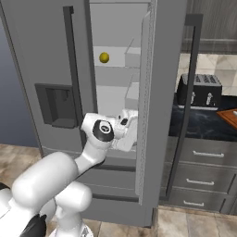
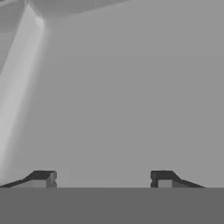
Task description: Retrieve a lemon from the fridge and place it on the cutting board with the fish.
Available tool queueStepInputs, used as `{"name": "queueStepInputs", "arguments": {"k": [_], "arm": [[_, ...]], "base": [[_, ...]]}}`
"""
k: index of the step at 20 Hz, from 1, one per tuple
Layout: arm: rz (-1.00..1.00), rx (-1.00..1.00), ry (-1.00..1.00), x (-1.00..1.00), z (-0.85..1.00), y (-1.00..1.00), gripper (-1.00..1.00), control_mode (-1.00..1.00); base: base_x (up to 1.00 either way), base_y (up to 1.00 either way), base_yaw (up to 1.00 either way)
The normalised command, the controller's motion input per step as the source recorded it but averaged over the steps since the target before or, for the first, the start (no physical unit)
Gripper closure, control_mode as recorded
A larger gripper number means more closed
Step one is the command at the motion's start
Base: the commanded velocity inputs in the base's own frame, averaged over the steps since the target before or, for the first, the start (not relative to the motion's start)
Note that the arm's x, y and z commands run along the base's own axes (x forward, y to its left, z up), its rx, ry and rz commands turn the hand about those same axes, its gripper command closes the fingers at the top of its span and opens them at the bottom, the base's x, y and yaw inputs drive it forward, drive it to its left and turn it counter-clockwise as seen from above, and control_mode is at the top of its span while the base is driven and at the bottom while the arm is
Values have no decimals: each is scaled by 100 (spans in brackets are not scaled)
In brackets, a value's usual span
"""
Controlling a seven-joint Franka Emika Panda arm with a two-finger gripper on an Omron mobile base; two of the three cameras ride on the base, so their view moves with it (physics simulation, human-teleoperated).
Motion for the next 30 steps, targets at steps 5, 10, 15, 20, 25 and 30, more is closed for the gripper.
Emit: {"name": "queueStepInputs", "arguments": {"k": [5,10,15,20,25,30], "arm": [[0,-7,23,29,-18,97,-100,-100],[-13,-14,14,26,6,100,-100,-100],[-21,23,11,35,-37,98,-100,-100],[-20,67,-8,29,-43,49,-100,-100],[-14,74,-39,8,-5,35,-100,-100],[-8,37,-57,-4,11,40,-100,-100]], "base": [[0,0,0],[0,0,0],[0,0,0],[0,0,0],[0,0,0],[0,0,0]]}}
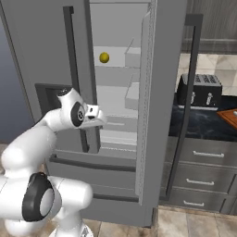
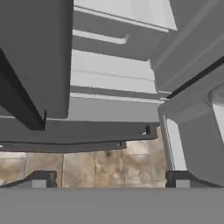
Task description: Retrieve a lemon from the fridge and place it on the cutting board with the fish.
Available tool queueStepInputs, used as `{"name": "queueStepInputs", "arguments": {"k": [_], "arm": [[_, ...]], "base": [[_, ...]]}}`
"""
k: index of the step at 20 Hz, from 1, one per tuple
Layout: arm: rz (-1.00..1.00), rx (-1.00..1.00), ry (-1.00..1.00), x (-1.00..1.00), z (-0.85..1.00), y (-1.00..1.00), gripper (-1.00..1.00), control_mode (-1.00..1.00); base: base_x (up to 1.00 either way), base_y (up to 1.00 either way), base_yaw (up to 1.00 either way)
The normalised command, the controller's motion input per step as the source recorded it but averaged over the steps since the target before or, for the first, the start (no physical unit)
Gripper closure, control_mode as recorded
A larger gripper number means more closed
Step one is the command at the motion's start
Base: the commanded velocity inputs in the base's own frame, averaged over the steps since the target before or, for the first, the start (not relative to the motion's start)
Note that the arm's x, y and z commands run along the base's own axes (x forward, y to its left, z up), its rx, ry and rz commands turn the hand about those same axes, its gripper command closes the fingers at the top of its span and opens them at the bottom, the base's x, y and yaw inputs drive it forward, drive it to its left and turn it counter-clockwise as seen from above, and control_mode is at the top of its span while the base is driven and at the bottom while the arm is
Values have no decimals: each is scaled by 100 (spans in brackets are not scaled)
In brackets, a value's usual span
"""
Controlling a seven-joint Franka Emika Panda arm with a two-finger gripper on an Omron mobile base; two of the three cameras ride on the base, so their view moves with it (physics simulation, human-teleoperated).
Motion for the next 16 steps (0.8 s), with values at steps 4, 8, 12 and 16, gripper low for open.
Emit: {"name": "queueStepInputs", "arguments": {"k": [4,8,12,16], "arm": [[0,14,-59,-10,32,34,-100,-100],[-4,40,-15,-8,52,0,-100,-100],[-9,41,-6,-14,72,8,-100,-100],[-3,11,0,-11,60,31,-100,-100]], "base": [[0,0,0],[0,0,0],[0,0,0],[0,0,0]]}}
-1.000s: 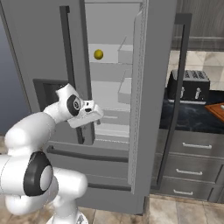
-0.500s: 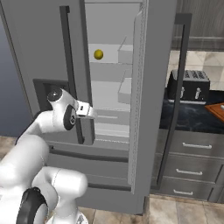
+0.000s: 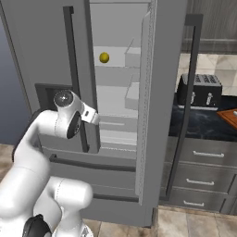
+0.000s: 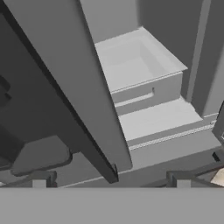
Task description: Retrieve a lemon from the fridge and place it on the cutting board with the fish.
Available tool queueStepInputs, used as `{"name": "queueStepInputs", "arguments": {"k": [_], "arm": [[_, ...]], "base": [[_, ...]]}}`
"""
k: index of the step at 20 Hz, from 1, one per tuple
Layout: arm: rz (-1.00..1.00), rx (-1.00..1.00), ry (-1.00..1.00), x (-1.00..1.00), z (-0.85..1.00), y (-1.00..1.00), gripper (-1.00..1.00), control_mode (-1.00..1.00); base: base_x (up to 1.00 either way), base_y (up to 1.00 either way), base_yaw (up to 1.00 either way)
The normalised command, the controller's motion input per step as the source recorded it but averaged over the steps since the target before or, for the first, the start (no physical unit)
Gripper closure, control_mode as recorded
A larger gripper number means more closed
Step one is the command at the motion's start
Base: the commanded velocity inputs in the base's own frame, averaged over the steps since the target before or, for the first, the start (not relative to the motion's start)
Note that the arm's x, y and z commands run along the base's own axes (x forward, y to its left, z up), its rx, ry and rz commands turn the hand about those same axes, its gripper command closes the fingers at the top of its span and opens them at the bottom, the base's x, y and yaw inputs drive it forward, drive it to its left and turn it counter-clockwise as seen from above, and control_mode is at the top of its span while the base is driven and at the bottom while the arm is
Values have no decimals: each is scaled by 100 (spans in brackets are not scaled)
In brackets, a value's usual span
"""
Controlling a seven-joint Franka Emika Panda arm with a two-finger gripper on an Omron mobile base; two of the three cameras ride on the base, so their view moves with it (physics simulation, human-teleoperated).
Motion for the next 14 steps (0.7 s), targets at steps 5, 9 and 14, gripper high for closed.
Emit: {"name": "queueStepInputs", "arguments": {"k": [5,9,14], "arm": [[-1,-3,-1,-10,70,22,-100,-100],[0,-9,2,-9,79,23,-100,-100],[0,-6,10,1,17,23,-100,-100]], "base": [[0,0,0],[0,0,0],[0,0,0]]}}
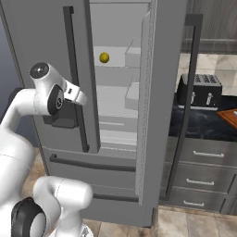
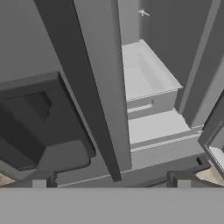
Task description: Retrieve a lemon from the fridge and place it on the cutting board with the fish.
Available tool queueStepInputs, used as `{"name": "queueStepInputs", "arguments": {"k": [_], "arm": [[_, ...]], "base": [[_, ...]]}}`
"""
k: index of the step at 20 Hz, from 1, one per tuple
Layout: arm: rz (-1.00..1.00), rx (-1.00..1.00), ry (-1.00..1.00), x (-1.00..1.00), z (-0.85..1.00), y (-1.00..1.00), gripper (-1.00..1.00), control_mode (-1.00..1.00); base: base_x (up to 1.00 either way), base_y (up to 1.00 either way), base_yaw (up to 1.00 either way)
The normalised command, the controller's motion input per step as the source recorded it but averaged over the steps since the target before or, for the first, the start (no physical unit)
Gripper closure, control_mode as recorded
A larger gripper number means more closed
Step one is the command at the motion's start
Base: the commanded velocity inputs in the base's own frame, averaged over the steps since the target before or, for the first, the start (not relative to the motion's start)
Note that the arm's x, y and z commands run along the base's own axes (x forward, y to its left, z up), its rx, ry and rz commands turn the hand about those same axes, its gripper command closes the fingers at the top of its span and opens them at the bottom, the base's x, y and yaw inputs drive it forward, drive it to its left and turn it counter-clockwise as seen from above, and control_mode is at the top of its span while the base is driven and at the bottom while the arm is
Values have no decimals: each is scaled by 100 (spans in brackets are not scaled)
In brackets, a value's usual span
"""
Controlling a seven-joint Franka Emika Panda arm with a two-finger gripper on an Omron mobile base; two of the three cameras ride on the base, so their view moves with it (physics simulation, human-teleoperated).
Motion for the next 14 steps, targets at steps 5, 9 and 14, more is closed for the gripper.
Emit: {"name": "queueStepInputs", "arguments": {"k": [5,9,14], "arm": [[5,-1,-1,18,0,0,-100,-100],[9,-12,-13,30,5,0,-100,-100],[8,-10,-16,38,9,0,-100,-100]], "base": [[0,0,0],[0,0,0],[0,0,0]]}}
